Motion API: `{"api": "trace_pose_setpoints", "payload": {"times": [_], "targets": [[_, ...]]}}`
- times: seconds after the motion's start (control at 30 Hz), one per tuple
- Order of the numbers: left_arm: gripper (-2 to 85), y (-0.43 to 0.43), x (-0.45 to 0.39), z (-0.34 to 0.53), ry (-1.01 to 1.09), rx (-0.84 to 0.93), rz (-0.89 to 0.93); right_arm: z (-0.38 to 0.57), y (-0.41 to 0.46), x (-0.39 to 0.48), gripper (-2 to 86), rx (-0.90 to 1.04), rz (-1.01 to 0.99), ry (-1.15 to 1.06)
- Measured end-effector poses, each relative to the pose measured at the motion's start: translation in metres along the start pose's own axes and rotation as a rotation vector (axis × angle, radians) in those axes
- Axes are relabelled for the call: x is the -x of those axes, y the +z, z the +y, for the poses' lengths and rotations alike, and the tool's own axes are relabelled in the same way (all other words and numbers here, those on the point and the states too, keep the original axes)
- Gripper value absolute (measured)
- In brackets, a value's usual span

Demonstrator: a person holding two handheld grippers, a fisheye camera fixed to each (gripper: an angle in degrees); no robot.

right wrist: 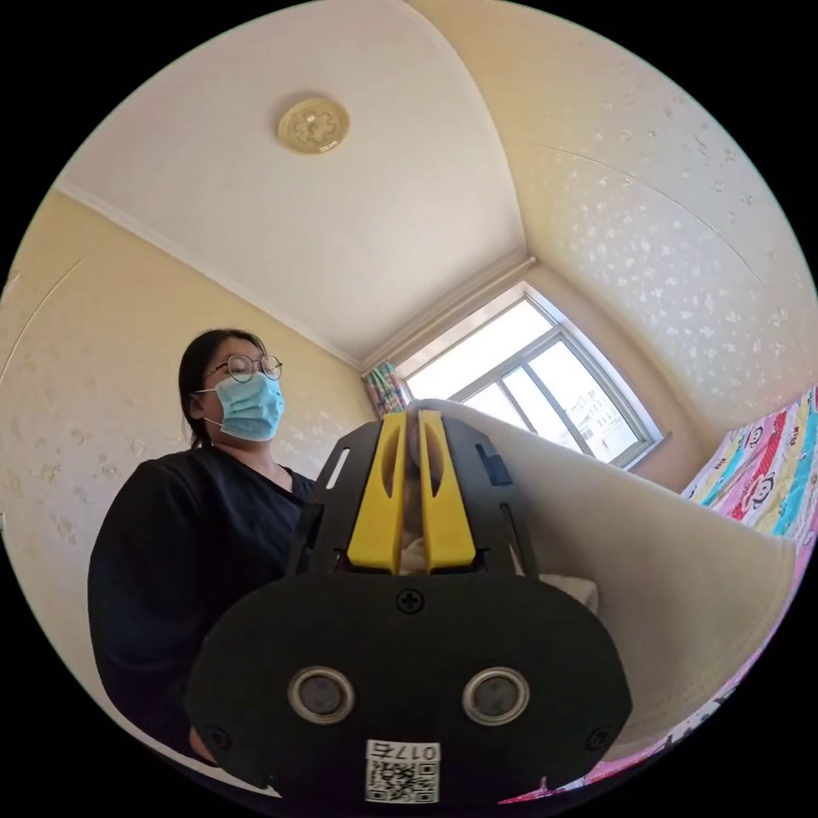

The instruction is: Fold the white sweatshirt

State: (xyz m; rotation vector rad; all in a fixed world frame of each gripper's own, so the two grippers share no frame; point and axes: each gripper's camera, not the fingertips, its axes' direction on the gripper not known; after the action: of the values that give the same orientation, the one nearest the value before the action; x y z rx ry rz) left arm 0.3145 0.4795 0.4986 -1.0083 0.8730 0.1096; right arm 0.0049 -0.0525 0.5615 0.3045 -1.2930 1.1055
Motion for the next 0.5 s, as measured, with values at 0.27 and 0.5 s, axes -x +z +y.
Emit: {"api": "trace_pose_setpoints", "payload": {"times": [0.27, 0.5], "targets": [[21.7, 0.047, 0.061, -0.054, -0.157, -0.175, -0.135, -0.015, 0.062, 0.001, 2.0, 0.053, -0.045, -0.028], [22.5, 0.065, 0.059, -0.090, -0.187, -0.348, -0.270, -0.022, 0.094, 0.013, 2.0, 0.073, 0.030, -0.066]]}}
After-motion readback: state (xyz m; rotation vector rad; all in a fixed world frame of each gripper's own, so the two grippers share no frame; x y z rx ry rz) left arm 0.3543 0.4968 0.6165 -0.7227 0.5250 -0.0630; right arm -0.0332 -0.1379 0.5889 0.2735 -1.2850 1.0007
